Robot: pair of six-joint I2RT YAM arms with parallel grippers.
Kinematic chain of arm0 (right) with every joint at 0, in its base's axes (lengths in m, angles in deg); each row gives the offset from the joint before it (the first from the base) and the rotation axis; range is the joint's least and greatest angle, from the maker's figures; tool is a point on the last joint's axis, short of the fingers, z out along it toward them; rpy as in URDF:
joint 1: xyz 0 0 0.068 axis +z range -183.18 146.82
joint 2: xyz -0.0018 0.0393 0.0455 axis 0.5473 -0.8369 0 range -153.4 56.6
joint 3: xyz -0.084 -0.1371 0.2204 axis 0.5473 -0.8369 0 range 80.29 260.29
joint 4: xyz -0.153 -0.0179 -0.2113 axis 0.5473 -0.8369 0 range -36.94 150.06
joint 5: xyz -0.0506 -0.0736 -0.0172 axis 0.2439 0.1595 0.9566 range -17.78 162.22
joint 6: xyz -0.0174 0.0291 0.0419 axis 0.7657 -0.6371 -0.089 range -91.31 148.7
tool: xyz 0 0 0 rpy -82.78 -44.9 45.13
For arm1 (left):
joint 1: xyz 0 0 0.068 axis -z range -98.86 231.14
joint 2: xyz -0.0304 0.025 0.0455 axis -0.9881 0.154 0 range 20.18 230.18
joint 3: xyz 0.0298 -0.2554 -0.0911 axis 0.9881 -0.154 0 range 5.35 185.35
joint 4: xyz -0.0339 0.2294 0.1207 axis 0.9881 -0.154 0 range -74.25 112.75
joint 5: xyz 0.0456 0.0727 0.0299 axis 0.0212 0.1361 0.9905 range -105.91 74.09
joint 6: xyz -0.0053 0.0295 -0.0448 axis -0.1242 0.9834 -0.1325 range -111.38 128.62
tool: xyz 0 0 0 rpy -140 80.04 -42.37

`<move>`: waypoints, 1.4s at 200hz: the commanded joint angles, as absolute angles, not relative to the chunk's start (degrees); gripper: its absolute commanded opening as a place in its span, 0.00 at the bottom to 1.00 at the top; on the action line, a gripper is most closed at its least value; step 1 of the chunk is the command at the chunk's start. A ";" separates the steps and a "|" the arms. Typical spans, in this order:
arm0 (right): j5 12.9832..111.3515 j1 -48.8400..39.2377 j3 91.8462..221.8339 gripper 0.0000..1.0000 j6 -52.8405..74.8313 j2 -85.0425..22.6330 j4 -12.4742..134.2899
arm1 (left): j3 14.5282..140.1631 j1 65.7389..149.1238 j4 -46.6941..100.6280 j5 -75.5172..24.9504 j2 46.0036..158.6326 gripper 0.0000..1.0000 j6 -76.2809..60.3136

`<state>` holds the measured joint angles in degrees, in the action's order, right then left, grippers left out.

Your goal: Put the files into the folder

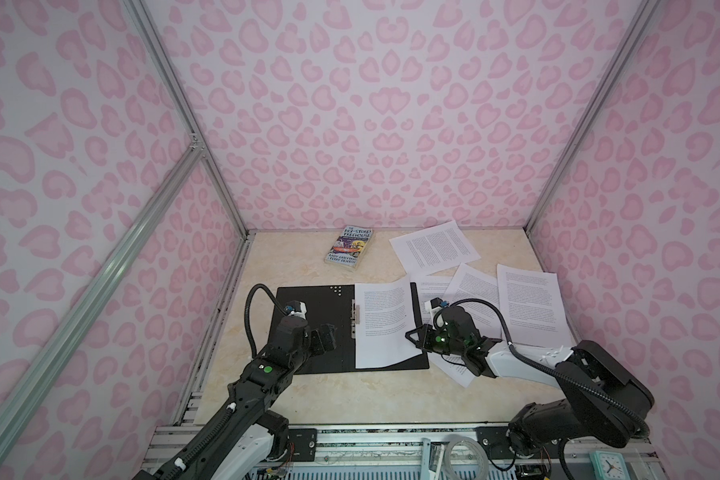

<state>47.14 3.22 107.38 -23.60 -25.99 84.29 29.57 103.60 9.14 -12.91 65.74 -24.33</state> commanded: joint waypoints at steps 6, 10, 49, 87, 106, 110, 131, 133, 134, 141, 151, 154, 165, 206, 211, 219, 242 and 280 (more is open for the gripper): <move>47.43 3.54 107.62 0.00 -23.34 -25.67 84.37 | 29.95 103.56 9.82 -12.37 66.05 0.98 -23.80; 47.44 3.51 107.62 0.00 -23.26 -25.61 84.32 | 29.95 103.58 9.76 -12.39 66.04 0.98 -23.81; 47.51 4.01 108.26 0.00 -22.40 -24.95 82.60 | 29.95 103.56 9.66 -12.25 66.04 0.98 -23.72; 48.16 4.28 108.50 0.00 -21.74 -23.99 81.20 | 29.95 103.55 9.79 -12.29 66.08 0.98 -23.72; 48.05 4.33 108.76 0.00 -21.32 -23.95 80.55 | 30.00 103.58 9.77 -12.23 66.18 0.98 -23.67; 48.05 4.27 108.78 0.00 -21.25 -23.85 80.45 | 29.96 103.56 9.78 -12.28 66.18 0.98 -23.64; 48.16 4.34 108.72 0.00 -20.97 -23.47 79.95 | 30.00 103.56 9.83 -12.30 66.27 0.98 -23.63; 48.17 4.34 108.69 0.00 -20.92 -23.40 79.93 | 30.03 103.56 9.83 -12.29 66.28 0.98 -23.63; 48.20 4.35 108.68 0.00 -20.90 -23.44 79.92 | 30.04 103.55 9.83 -12.30 66.30 0.98 -23.68; 48.09 4.35 108.68 0.00 -20.88 -23.45 80.10 | 30.04 103.56 9.81 -12.26 66.30 0.98 -23.63; 47.75 4.33 108.80 0.00 -20.88 -23.76 80.10 | 29.98 103.56 9.83 -12.23 66.26 0.98 -23.63; 47.64 4.34 108.83 0.00 -20.88 -23.86 80.14 | 30.00 103.58 9.82 -12.23 66.29 0.98 -23.63; 47.48 4.35 108.85 0.00 -20.88 -23.95 80.18 | 30.04 103.58 9.81 -12.29 66.34 0.98 -23.63; 46.91 4.43 109.12 0.00 -20.70 -24.56 80.44 | 30.04 103.58 9.90 -12.29 66.49 0.98 -23.63; 46.83 4.36 109.18 0.00 -20.70 -24.68 80.45 | 30.04 103.58 9.91 -12.27 66.54 0.98 -23.63; 46.84 4.35 109.29 0.00 -20.63 -24.80 80.33 | 30.04 103.55 9.87 -12.36 66.55 0.98 -23.63; 46.83 4.44 109.38 0.09 -20.61 -25.17 80.27 | 30.12 103.60 9.85 -12.48 66.54 0.98 -23.63; 47.83 4.36 109.75 0.39 -20.18 -25.37 78.96 | 30.02 103.55 9.90 -12.47 66.36 0.98 -23.63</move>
<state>47.16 4.31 109.39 -21.04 -25.05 79.85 29.57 103.60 9.16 -12.89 66.44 -24.26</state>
